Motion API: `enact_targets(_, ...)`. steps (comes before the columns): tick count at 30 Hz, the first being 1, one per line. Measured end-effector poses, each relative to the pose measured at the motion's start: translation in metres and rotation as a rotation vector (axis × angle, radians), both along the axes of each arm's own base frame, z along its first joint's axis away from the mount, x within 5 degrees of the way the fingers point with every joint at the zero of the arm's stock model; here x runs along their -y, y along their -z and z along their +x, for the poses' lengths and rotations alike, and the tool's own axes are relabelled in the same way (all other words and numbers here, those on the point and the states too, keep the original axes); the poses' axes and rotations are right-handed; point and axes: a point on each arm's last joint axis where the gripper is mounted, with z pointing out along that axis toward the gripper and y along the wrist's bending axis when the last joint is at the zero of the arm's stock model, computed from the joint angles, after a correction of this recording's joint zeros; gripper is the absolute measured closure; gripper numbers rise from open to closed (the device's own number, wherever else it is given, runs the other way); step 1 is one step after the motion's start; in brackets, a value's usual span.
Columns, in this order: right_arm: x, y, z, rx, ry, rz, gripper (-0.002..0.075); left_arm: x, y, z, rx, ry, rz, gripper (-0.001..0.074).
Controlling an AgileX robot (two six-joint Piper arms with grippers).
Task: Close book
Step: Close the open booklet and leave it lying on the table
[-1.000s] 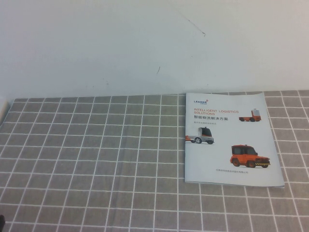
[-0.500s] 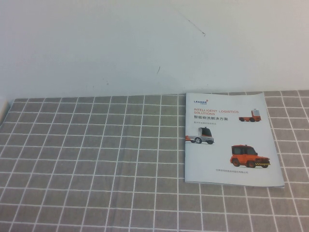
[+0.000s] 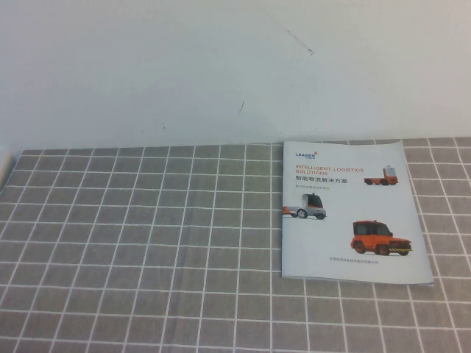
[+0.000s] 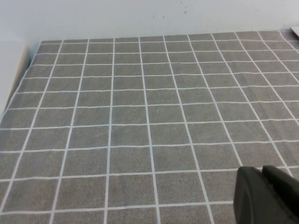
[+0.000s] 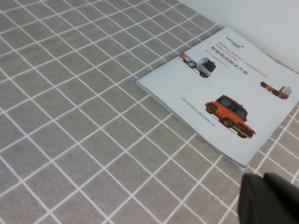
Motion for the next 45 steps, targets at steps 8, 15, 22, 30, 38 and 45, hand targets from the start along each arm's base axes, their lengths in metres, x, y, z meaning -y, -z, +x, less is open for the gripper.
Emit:
enact_targets(8,0.0,0.0,0.0,0.0,0.0,0.0,0.0729,0.0,0.0,0.0,0.0,0.0,-0.001,0.0738)
enact_targets(15,0.0,0.0,0.0,0.0,0.0,0.0,0.0729,0.0,0.0,0.0,0.0,0.0,-0.001,0.0738)
enact_targets(22,0.007,0.007,0.0,0.112,0.06,-0.051,0.0729,0.0,0.0,0.0,-0.001,-0.001,-0.003,0.0738)
enact_targets(30,0.028,0.025,0.009,0.26,0.416,0.052,0.0729,0.0,0.0,0.0,-0.002,-0.002,-0.008,0.0738)
enact_targets(38,0.035,0.065,0.024,0.335,0.523,0.037,0.0729,0.0,0.0,0.0,-0.001,-0.002,-0.008,0.0738)
enact_targets(45,0.036,0.094,0.023,0.198,0.561,0.054,0.0729,0.0,0.0,0.0,-0.003,-0.002,-0.008,0.0738)
